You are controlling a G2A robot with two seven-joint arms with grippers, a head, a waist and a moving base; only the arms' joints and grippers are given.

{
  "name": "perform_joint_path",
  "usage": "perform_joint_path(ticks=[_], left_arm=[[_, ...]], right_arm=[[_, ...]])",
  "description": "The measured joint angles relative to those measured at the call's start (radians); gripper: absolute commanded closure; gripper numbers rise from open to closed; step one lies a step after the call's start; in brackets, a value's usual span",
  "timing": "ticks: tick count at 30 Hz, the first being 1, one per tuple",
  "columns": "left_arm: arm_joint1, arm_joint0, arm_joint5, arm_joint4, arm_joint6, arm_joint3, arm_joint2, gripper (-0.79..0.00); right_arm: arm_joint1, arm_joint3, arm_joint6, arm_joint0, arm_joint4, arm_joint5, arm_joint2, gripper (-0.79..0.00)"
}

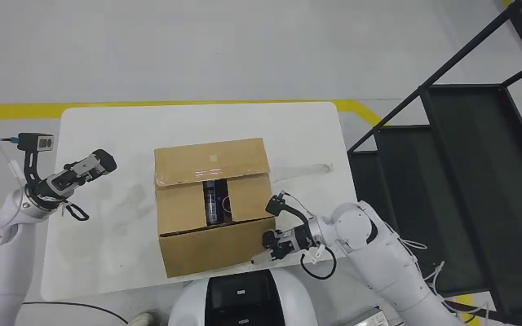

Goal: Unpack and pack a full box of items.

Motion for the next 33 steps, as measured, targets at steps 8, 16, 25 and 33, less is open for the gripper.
perform_joint_path(ticks=[8, 16, 25, 33], left_arm=[[0.0, 0.0, 0.0, 0.0, 0.0, 0.0, 0.0, -0.785], [0.0, 0.0, 0.0, 0.0, 0.0, 0.0, 0.0, -0.785], [0.0, 0.0, 0.0, 0.0, 0.0, 0.0, 0.0, -0.785], [0.001, 0.036, 0.042, -0.009, -0.042, -0.074, 0.027, -0.785]], right_arm=[[-0.004, 0.031, -0.039, 0.04, -0.052, 0.024, -0.08, -0.785], [0.008, -0.029, -0.026, 0.026, -0.069, 0.018, -0.092, -0.785], [0.052, -0.231, 0.017, -0.083, 0.079, -0.057, 0.064, -0.785], [0.081, -0.248, 0.022, -0.138, 0.349, -0.125, 0.228, -0.785]])
